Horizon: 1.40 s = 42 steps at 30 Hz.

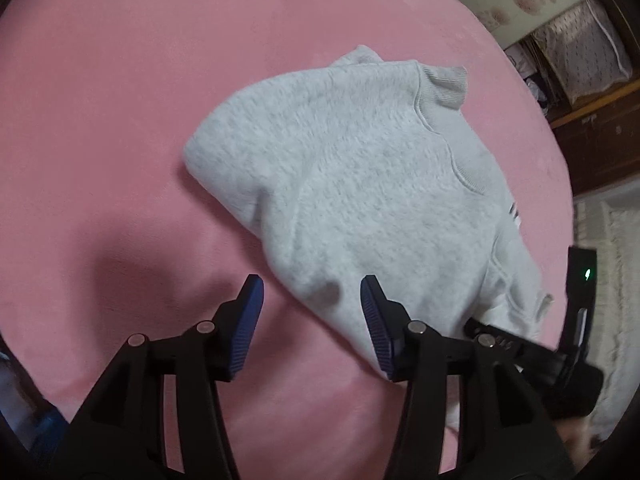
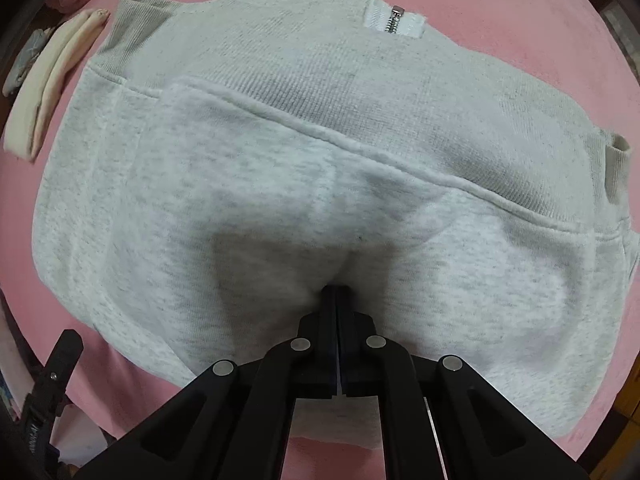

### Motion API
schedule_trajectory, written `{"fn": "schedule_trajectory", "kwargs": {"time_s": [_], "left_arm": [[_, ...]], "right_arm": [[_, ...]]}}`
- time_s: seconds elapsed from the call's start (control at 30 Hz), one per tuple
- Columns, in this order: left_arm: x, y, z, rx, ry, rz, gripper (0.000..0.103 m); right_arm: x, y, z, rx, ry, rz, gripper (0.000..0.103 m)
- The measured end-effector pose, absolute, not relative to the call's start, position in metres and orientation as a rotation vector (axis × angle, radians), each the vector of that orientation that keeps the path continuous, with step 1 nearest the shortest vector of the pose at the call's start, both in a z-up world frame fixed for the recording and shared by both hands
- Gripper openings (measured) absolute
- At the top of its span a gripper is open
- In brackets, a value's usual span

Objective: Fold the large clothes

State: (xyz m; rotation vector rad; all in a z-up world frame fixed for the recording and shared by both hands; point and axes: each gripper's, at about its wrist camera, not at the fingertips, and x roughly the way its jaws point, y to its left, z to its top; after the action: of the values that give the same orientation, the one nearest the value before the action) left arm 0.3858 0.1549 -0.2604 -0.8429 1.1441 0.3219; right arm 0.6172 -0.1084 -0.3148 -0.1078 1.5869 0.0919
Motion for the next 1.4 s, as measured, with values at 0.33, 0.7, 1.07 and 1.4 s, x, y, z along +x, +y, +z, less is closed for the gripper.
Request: {"fn": "schedule_trajectory", "kwargs": {"time_s": [0.33, 0.7, 1.07, 1.4], "left_arm": [[0.425, 0.193, -0.311, -1.067, 1.108, 0.313, 0.054], [0.466, 0.212, -0.339, -1.206, 0.969, 0.359, 0.054], [0.443, 0.173, -0.230, -1.085, 0.631, 0.152, 0.016], [0.445, 0.036, -0.109, -0.702, 0.585, -0.178, 0.016]], "right_arm": [[0.619, -0.077, -0.317, -0.120, 1.575, 0.040, 0.004], [0.628, -0.082, -0.326, -0.005, 1.607, 0.030, 0.004], [0.627, -0.091, -0.319, 0.054, 1.577, 0.054, 0.004], [0.610, -0.173, -0.315, 0.537, 1.530, 0.238, 0.004]]}}
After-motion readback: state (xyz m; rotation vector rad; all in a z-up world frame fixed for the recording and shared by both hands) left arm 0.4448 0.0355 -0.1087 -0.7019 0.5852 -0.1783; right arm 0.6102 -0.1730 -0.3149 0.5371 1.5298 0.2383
